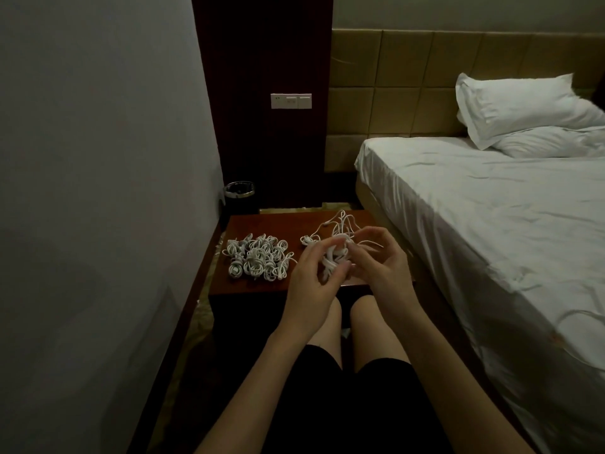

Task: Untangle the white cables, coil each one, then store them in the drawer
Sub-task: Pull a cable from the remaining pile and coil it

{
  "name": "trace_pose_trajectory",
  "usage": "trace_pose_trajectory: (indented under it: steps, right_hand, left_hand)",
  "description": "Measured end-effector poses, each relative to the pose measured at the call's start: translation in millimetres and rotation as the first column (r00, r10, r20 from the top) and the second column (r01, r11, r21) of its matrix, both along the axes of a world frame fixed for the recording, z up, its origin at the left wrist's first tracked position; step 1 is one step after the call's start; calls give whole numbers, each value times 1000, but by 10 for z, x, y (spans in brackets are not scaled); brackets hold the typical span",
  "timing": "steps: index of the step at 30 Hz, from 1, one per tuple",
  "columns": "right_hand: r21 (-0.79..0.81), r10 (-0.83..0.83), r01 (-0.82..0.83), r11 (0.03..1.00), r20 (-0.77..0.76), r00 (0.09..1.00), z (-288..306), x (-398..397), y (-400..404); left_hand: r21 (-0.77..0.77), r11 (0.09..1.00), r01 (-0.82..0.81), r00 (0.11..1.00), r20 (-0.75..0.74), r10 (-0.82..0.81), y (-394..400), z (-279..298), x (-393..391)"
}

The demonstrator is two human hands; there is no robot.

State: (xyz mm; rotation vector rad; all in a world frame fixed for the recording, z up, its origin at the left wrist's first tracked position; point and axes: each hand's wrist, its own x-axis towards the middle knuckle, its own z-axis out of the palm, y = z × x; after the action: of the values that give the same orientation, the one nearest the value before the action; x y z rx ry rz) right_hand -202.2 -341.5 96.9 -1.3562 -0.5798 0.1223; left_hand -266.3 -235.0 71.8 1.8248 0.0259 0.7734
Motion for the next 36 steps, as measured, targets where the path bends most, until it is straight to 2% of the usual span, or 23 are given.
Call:
trace_pose_trajectory:
  steps: [3, 6, 8, 11, 14, 20, 23, 25, 28, 30, 33, 36]
  right_hand:
    - [-135, -37, 71, 988, 242, 969, -58, 13, -15]
    - [-274, 4, 107, 956, 375, 927, -116, 38, -49]
    - [-324, -45, 227, 918, 486, 873, -152, 80, -54]
    - [-355, -139, 400, 845, 577, 805, -142, 121, -39]
    - [-379, -126, 539, 752, 720, 682, -138, 167, -1]
    - [-436, -15, 580, 688, 790, 613, -55, 238, 50]
    - [-408, -40, 552, 727, 778, 627, -46, 220, 83]
    - [-391, -81, 503, 771, 723, 686, -75, 244, 125]
    - [-365, -108, 348, 863, 541, 834, -133, 303, 166]
    - [-334, -104, 251, 908, 400, 911, -176, 337, 196]
    - [-297, -84, 162, 941, 258, 963, -228, 364, 257]
    - [-217, -57, 81, 973, 118, 991, -290, 359, 329]
  left_hand:
    - [-39, 999, 6, 1000, 18, -5, 37, 17, 12]
    - [-66, 998, -4, 1000, 8, 5, 70, 18, 9]
    - [-57, 998, -18, 1000, 21, 20, 60, 13, 3]
    - [-28, 999, -43, 998, 39, 44, 35, -12, -2]
    - [-15, 998, -54, 997, 48, 55, 53, -52, 6]
    - [42, 978, -204, 979, 1, 204, 309, -74, 56]
    - [-22, 974, -225, 974, -31, 225, 394, -77, 65]
    - [-129, 978, -165, 986, -59, 158, 391, -73, 61]
    - [-333, 943, 9, 992, -114, -50, 365, -86, 55]
    - [-437, 897, 62, 971, -180, -156, 360, -120, 70]
    - [-558, 825, 91, 947, -208, -245, 365, -135, 79]
    - [-582, 809, 81, 950, -201, -240, 443, -158, 100]
